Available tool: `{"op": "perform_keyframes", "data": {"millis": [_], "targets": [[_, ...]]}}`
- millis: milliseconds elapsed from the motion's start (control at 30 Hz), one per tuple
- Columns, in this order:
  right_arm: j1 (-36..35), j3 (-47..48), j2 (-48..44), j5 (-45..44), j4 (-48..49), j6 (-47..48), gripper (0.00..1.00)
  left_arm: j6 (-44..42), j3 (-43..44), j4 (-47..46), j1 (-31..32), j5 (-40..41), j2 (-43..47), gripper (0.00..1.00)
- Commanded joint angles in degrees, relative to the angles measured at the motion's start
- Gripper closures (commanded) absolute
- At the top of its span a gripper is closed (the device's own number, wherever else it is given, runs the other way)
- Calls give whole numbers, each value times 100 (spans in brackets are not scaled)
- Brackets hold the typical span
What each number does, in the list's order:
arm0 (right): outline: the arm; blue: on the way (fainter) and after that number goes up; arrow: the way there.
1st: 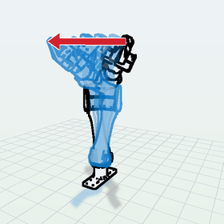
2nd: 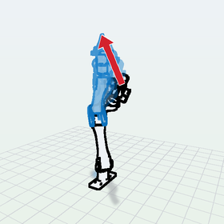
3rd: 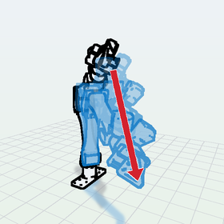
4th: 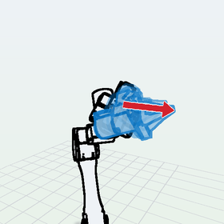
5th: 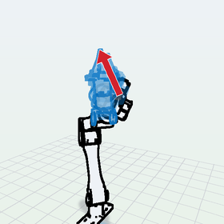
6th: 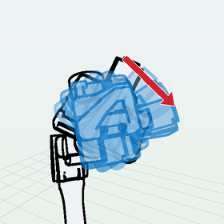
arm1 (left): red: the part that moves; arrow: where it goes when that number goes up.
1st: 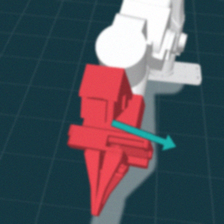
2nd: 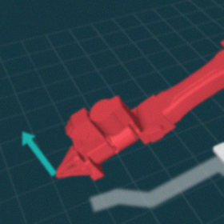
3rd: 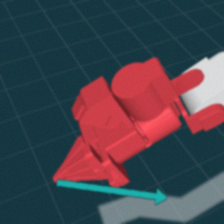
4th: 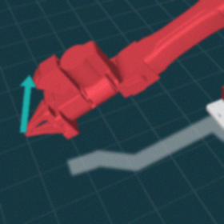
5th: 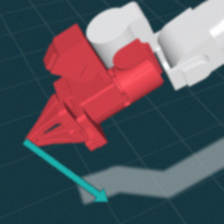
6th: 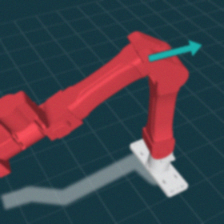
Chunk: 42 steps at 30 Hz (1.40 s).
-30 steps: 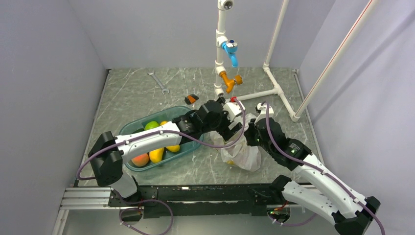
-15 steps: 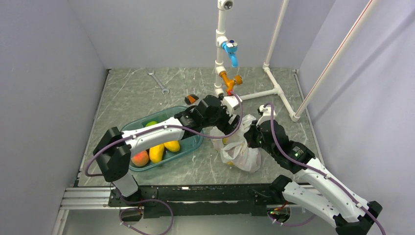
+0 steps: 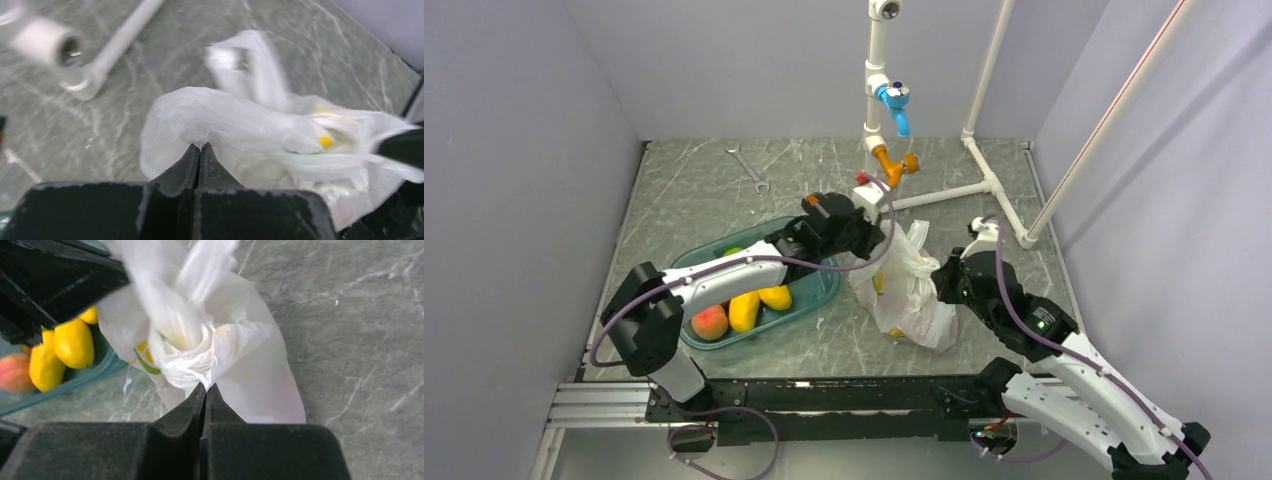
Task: Take the fake fruits out of the plastic bag
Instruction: Untie the plastic bag at the center of the board.
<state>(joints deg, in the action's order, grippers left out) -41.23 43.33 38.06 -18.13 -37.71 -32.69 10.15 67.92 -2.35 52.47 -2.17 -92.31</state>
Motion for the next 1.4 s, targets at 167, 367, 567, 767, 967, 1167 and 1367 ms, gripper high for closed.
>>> {"op": "perform_keyframes", "data": {"millis": [167,367,567,767,967,1167,1367], "targets": [[0,-418,-1739,-1445,-1043,-2422,100,1961,-1022,-1386,-1096,-642,539,100],[-4,-877,-2756,-1079,-814,-2223,83,2135,-1191,-1491,-1117,-994,579,100],[-3,-184,-1637,-674,-573,-1026,37,2238,-1111,-1343,-1119,-1264,579,100],[-7,1161,281,-520,-1165,293,13,2303,-1046,-1256,-1123,-1382,598,100],[-7,1694,1417,-496,-1419,768,12,2295,-1069,-1177,-1118,-1377,656,100],[-16,1713,1597,-133,-1113,980,10,2267,-1020,-1053,-1119,-1377,632,100],[-17,1668,1665,-1575,-1260,478,17,2276,-1008,-1044,-1118,-1335,628,100]]}}
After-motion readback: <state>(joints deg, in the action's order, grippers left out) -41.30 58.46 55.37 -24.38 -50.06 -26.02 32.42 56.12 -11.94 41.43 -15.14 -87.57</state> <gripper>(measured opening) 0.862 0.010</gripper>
